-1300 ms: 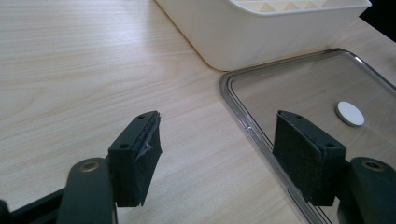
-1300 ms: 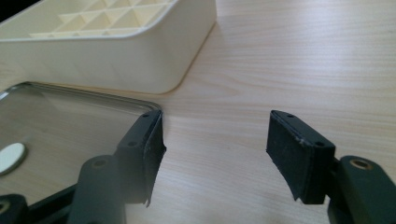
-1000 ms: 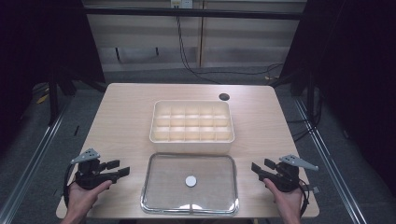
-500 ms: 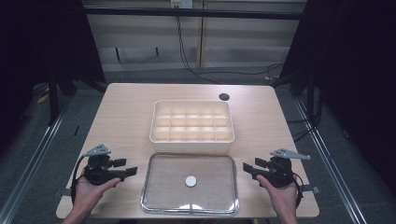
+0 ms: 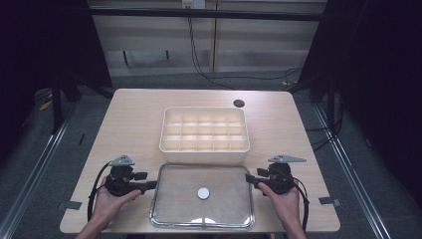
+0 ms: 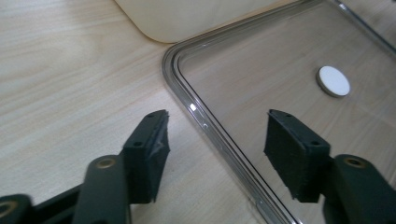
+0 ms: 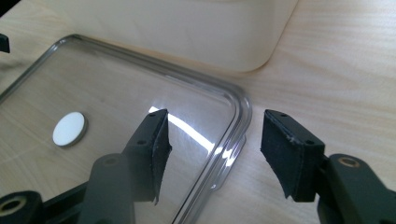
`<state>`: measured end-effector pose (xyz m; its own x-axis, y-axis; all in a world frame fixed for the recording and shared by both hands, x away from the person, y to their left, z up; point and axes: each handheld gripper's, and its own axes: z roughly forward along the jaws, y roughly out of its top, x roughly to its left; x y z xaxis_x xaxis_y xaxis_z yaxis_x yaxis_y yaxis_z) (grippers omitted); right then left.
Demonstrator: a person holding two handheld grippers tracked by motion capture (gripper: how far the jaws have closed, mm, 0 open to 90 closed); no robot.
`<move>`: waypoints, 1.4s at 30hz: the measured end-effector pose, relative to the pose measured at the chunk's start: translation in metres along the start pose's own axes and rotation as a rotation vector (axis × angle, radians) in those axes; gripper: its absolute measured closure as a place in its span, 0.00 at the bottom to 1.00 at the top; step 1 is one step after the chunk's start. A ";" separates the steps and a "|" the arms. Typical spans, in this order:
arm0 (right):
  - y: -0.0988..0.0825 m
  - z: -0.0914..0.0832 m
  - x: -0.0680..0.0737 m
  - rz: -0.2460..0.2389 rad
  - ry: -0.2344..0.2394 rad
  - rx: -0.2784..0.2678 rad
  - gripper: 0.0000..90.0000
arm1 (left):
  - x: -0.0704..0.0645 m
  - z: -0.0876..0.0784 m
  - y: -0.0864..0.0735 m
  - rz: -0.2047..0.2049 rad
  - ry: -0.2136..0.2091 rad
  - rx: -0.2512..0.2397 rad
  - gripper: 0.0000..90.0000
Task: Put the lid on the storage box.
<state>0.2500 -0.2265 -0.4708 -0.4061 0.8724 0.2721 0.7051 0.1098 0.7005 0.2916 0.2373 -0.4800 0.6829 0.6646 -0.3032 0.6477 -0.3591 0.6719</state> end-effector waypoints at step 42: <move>-0.020 0.021 -0.008 0.157 0.033 0.021 0.53 | -0.020 0.023 -0.005 0.063 -0.033 0.090 0.60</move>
<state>0.2514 -0.2260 -0.5008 -0.3086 0.8637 0.3984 0.7733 -0.0161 0.6339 0.2824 0.2105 -0.4924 0.7329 0.6176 -0.2853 0.6298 -0.4575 0.6277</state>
